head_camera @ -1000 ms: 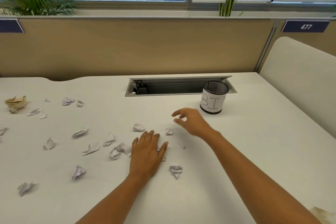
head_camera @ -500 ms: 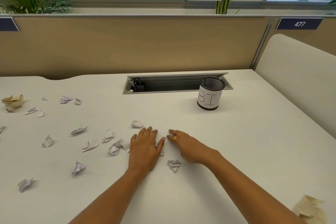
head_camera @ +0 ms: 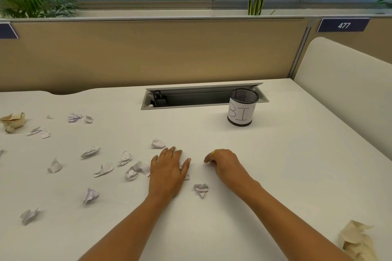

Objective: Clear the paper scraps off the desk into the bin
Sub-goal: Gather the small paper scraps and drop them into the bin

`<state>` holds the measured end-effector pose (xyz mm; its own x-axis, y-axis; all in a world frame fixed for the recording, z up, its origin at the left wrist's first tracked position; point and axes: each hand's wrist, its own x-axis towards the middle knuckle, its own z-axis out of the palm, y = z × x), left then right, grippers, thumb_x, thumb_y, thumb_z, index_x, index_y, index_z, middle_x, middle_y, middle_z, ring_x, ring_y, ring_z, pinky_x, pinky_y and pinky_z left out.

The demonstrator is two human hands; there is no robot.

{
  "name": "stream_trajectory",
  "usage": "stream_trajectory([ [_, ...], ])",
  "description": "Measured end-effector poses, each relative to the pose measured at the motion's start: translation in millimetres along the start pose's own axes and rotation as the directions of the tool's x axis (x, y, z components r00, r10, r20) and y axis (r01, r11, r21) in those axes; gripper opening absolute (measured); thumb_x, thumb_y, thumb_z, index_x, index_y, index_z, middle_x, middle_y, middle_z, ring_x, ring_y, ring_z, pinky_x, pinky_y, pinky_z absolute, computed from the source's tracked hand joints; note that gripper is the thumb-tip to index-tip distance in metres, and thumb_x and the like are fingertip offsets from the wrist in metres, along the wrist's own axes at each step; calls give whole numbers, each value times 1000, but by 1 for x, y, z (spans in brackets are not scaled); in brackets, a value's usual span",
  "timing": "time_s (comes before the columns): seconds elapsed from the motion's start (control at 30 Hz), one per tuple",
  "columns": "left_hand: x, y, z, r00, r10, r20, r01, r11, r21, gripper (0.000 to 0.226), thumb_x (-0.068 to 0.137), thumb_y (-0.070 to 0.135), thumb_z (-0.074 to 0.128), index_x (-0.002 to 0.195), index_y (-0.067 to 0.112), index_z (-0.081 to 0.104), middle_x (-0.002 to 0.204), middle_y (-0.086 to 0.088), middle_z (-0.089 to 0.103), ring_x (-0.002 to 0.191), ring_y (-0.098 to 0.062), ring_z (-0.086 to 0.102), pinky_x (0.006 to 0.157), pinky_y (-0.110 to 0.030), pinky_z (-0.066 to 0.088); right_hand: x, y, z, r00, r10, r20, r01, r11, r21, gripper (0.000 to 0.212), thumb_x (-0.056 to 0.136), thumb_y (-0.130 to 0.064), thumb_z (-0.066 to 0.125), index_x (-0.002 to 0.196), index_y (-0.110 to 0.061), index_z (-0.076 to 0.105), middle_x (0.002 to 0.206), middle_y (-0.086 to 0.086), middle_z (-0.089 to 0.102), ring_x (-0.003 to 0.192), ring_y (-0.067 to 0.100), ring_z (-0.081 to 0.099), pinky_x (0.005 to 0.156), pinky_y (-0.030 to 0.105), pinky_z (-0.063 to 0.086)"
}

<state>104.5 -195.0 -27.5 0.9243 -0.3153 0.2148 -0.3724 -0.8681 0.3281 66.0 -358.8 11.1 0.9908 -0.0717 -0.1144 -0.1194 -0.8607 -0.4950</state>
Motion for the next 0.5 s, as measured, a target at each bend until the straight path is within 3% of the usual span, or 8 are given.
stream_trajectory([
  [0.1,0,-2,0,1000,4,-2,-4,1000,13,44,93,43,40,127,17,51,140,-4,48,133,-20,38,108,-39,27,13,1,-14,991,0,-131,5,999,32,31,92,-1,44,114,-9,65,119,14,64,111,28,58,95,31,44],
  [0.2,-2,1,-3,999,15,-46,-15,1000,-2,56,88,50,31,118,12,59,130,-9,58,125,-26,49,103,-43,37,28,6,-38,958,3,-286,26,995,97,31,91,3,43,108,-7,67,112,17,65,106,32,58,91,34,46],
  [0.33,-2,4,-4,997,17,-73,-17,1000,1,58,84,49,31,112,10,63,124,-12,62,119,-28,55,98,-46,41,59,13,-80,860,-1,-510,65,992,108,27,87,9,48,99,1,71,103,20,71,96,32,65,79,19,41],
  [0.43,-2,5,-6,998,19,-67,-19,1000,-5,64,83,51,25,111,9,64,122,-12,63,117,-29,56,97,-46,42,78,23,-106,804,66,-591,11,992,126,28,87,7,47,99,0,72,105,18,72,99,29,65,88,24,45],
  [0.5,-3,5,-6,999,6,-51,-6,1000,-3,58,85,49,31,113,10,63,124,-11,62,119,-28,55,98,-45,41,90,29,-117,781,114,-614,-43,991,129,28,89,6,46,101,-1,71,106,18,71,100,29,65,90,27,47],
])
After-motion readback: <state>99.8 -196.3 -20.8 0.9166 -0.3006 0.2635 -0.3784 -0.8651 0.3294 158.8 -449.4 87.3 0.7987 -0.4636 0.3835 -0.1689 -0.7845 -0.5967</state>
